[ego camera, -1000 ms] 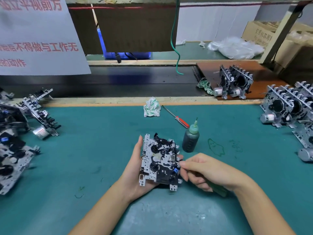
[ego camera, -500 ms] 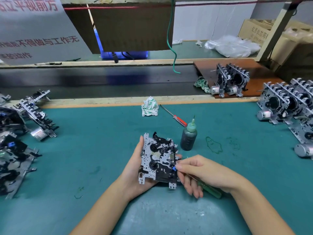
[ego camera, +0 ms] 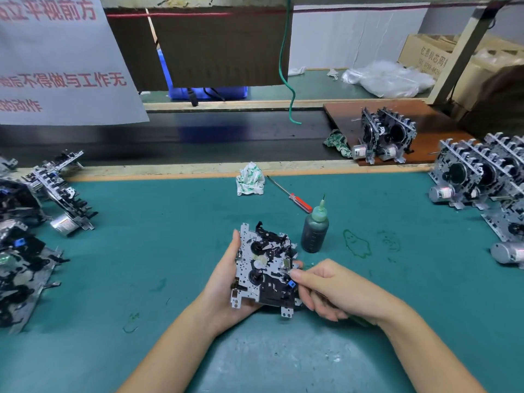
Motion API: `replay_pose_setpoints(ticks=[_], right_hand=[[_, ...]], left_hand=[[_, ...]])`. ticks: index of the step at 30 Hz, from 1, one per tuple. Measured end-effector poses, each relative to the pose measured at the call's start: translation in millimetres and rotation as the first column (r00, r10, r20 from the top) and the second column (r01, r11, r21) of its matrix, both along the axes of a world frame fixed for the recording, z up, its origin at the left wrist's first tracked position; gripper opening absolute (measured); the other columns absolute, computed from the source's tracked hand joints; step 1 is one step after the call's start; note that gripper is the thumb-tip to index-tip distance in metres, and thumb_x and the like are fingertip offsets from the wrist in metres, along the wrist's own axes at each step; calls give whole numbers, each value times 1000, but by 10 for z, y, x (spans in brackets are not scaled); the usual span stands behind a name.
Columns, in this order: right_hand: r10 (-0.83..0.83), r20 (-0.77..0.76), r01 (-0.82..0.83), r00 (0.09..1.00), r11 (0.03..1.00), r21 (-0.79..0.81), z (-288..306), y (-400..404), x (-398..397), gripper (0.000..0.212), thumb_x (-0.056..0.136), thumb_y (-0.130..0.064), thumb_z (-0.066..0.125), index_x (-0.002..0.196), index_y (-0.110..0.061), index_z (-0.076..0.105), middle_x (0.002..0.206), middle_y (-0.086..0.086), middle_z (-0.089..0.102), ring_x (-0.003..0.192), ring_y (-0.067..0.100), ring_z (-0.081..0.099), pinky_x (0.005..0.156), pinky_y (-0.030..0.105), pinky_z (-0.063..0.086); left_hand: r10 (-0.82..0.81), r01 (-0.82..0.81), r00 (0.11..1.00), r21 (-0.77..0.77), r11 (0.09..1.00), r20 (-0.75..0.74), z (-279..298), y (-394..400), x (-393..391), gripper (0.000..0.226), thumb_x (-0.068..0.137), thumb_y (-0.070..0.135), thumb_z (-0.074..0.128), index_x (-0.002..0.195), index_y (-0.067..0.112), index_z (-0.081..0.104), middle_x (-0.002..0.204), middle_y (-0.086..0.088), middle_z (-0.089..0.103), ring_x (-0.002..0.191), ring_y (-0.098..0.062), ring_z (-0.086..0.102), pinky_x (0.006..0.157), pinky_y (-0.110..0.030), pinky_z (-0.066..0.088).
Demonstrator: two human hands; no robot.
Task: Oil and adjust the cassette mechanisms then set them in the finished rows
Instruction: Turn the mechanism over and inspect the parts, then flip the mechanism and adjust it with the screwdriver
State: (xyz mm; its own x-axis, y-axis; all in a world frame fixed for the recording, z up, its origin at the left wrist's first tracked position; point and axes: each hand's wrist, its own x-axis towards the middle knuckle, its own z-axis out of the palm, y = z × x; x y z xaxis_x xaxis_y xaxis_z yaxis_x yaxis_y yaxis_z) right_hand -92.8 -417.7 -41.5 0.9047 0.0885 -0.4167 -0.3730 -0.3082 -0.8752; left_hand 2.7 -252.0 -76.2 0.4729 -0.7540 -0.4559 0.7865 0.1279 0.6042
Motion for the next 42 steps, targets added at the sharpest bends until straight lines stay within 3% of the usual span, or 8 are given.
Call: replay_pose_setpoints(ticks=[7, 13, 22, 29, 33, 37, 39, 42], right_hand=[[104, -77, -105, 992, 994, -19, 21, -32, 44, 57, 101, -39, 33, 52, -15, 47, 35, 0, 50, 25, 7, 34, 32, 15, 28], [118, -46, -125, 992, 973, -196, 35, -45, 47, 62, 100, -45, 32, 45, -17, 38, 28, -3, 38, 26, 11, 26, 38, 14, 31], [185, -73, -195, 980, 968, -156, 18, -76, 85, 67, 98, -50, 32, 38, -21, 35, 28, -6, 29, 26, 10, 27, 46, 28, 28], [173, -62, -182, 983, 969, -167, 44, -67, 65, 68, 97, -53, 33, 37, -20, 37, 28, -4, 30, 27, 11, 25, 41, 25, 27], [64, 13, -61, 998, 985, -160, -9, -38, 29, 64, 97, -52, 34, 42, -20, 42, 29, -3, 34, 27, 10, 26, 33, 16, 26], [-95, 197, 107, 976, 993, -50, -60, -34, -23, 45, 101, -35, 36, 62, -19, 50, 36, 3, 44, 25, 11, 26, 33, 18, 25], [-192, 387, 246, 902, 965, -95, -74, -66, -71, 36, 101, -31, 37, 69, -22, 51, 40, 6, 49, 26, 14, 32, 36, 19, 30], [-191, 591, 392, 784, 890, -233, -98, -112, -158, 28, 96, -38, 34, 75, -29, 50, 47, 4, 55, 34, 11, 41, 47, 21, 37]], left_hand=[[10, -10, 1000, 33, 999, -2, 41, -8, 2, 76, 88, 66, 33, 113, 5, 69, 122, -25, 61, 109, -34, 63, 90, -42, 50], [23, -24, 1000, 58, 998, 10, 48, -20, 3, 72, 85, 65, 37, 106, 6, 73, 118, -24, 64, 106, -34, 65, 90, -43, 49], [36, -37, 999, 74, 997, 17, 73, -33, -23, 73, 87, 65, 35, 104, 6, 74, 117, -24, 65, 102, -33, 66, 88, -42, 49], [65, -67, 997, 81, 995, 28, 72, -31, -48, 74, 85, 66, 35, 105, 7, 73, 118, -24, 64, 105, -33, 65, 86, -44, 48], [56, -56, 998, 28, 998, 18, 85, 1, -63, 79, 82, 71, 34, 110, 8, 71, 123, -21, 62, 110, -31, 63, 90, -42, 47], [22, -23, 999, -51, 998, -24, 129, 55, -93, 96, 75, 81, 32, 121, 4, 64, 132, -22, 56, 118, -35, 57, 97, -47, 48], [23, -31, 997, -104, 994, -76, 160, 72, -118, 103, 74, 84, 31, 129, -1, 55, 137, -28, 47, 126, -41, 47, 100, -52, 44], [34, -66, 984, -185, 980, -173, 198, 76, -150, 109, 71, 83, 36, 133, -7, 47, 142, -34, 37, 128, -46, 42, 97, -57, 45]])
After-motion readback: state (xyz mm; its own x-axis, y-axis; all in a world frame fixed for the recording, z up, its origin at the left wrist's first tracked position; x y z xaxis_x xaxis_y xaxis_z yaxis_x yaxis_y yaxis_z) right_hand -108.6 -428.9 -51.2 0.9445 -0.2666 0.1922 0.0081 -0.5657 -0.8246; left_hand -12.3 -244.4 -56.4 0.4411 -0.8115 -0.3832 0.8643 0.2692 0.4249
